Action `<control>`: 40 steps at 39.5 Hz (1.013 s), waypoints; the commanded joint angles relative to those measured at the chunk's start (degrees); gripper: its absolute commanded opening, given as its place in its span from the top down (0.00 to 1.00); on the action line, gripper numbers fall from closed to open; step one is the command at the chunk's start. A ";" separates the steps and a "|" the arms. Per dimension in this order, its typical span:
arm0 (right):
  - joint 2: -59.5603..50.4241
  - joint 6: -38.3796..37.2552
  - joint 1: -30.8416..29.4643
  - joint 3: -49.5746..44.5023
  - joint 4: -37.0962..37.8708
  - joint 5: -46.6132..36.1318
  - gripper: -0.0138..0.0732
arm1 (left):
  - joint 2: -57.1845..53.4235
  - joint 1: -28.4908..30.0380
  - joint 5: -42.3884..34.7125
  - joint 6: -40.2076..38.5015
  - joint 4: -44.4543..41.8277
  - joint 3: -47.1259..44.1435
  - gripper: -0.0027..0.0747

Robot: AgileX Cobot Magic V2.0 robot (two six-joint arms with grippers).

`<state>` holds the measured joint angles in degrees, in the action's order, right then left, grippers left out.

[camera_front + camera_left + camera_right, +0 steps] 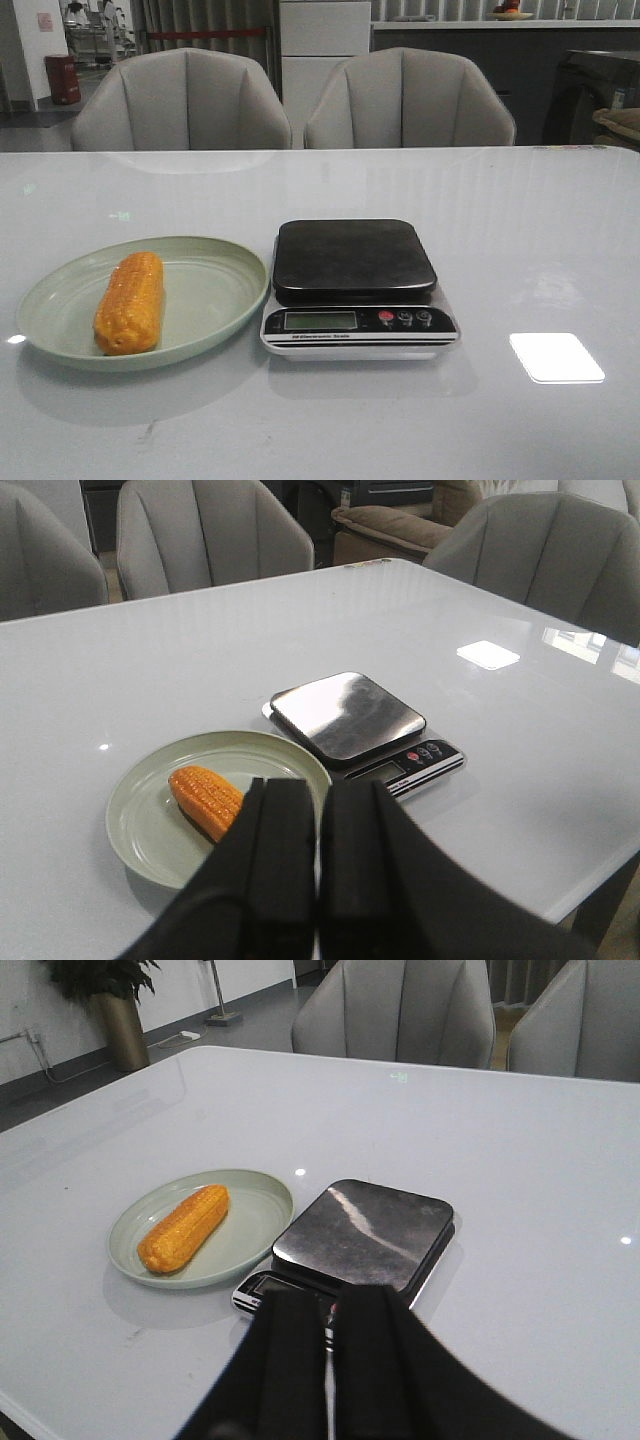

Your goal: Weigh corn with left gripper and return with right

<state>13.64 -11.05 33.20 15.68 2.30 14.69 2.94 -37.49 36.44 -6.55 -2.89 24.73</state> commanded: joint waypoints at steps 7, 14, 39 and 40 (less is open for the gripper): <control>0.46 0.61 -0.07 1.35 0.27 -4.31 0.62 | 0.79 -0.09 -4.00 -0.02 -0.07 1.50 0.81; 0.46 0.61 -0.07 1.35 0.27 -4.31 0.62 | 0.79 -0.09 -4.11 -0.02 -0.07 1.34 0.81; 0.46 0.61 -0.07 1.35 0.27 -4.38 0.62 | -4.48 26.15 -41.06 -0.14 -2.64 -25.34 0.81; 0.46 0.61 -0.07 1.35 0.27 -4.41 0.62 | -4.58 26.77 -42.56 -0.14 -2.45 -26.41 0.81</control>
<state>13.64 -11.05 33.20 15.68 2.30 14.69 -0.35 -12.53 4.60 -6.55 -5.79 0.20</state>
